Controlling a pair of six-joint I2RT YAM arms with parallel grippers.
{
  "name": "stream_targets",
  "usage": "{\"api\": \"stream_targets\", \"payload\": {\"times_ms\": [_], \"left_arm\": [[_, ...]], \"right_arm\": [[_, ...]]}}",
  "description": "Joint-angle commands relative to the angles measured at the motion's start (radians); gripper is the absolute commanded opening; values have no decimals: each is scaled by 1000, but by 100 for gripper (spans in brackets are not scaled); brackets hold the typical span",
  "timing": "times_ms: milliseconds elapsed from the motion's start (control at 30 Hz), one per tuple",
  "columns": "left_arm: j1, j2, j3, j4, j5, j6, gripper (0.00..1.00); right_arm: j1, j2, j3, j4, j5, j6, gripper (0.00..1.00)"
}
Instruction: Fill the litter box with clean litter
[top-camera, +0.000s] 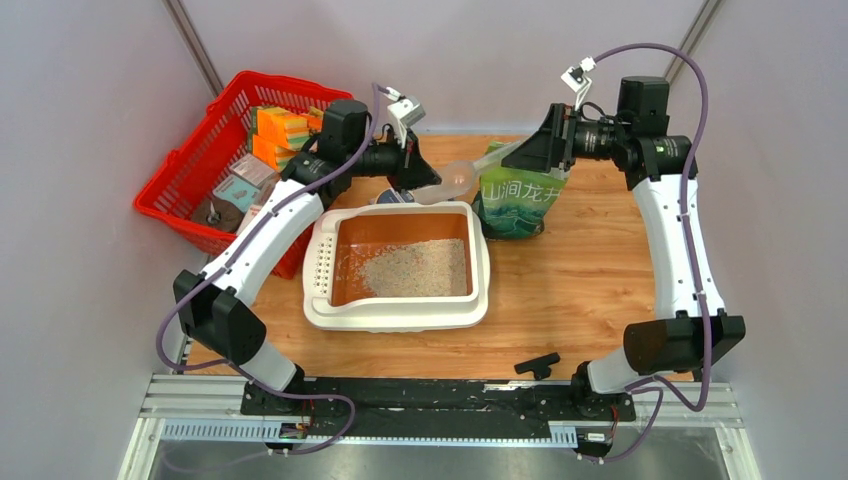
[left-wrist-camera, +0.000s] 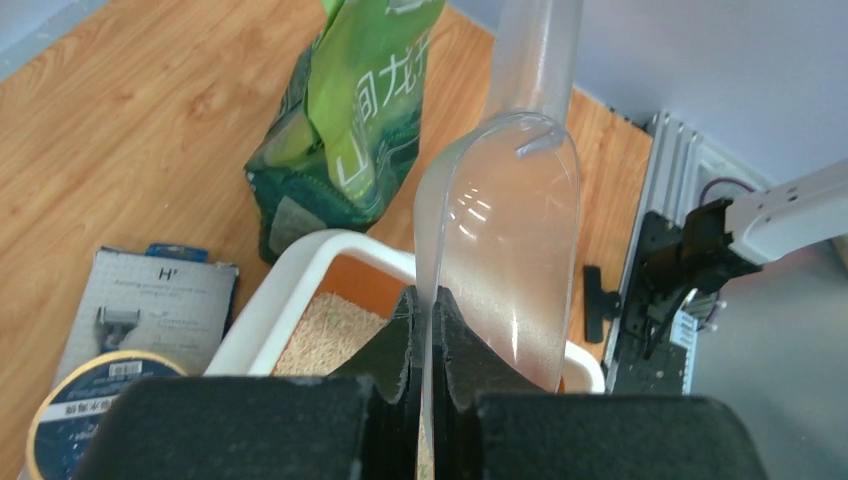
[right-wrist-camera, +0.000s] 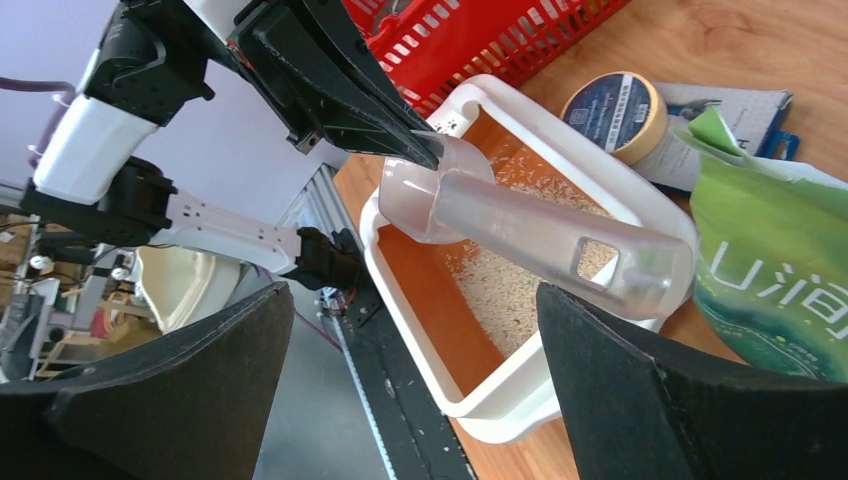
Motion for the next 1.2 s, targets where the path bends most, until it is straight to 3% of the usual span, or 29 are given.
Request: {"api": "stream_targets", "payload": {"times_ms": [0, 167, 367, 567, 967, 1167], "left_arm": [[-7, -28, 23, 142, 103, -108, 0], [1, -34, 32, 110, 48, -85, 0], [11, -22, 26, 191, 120, -149, 0], [11, -4, 34, 179, 152, -119, 0], [10, 50, 101, 148, 123, -56, 0], [7, 58, 118, 136, 74, -45, 0]], "right_arm": [[-3, -8, -12, 140, -63, 164, 96], [-20, -8, 17, 111, -74, 146, 94], [-29, -2, -24, 83, -32, 139, 98], [-17, 54, 11, 152, -46, 221, 93], [44, 55, -25, 223, -119, 278, 61], [41, 34, -42, 221, -113, 279, 57]]}}
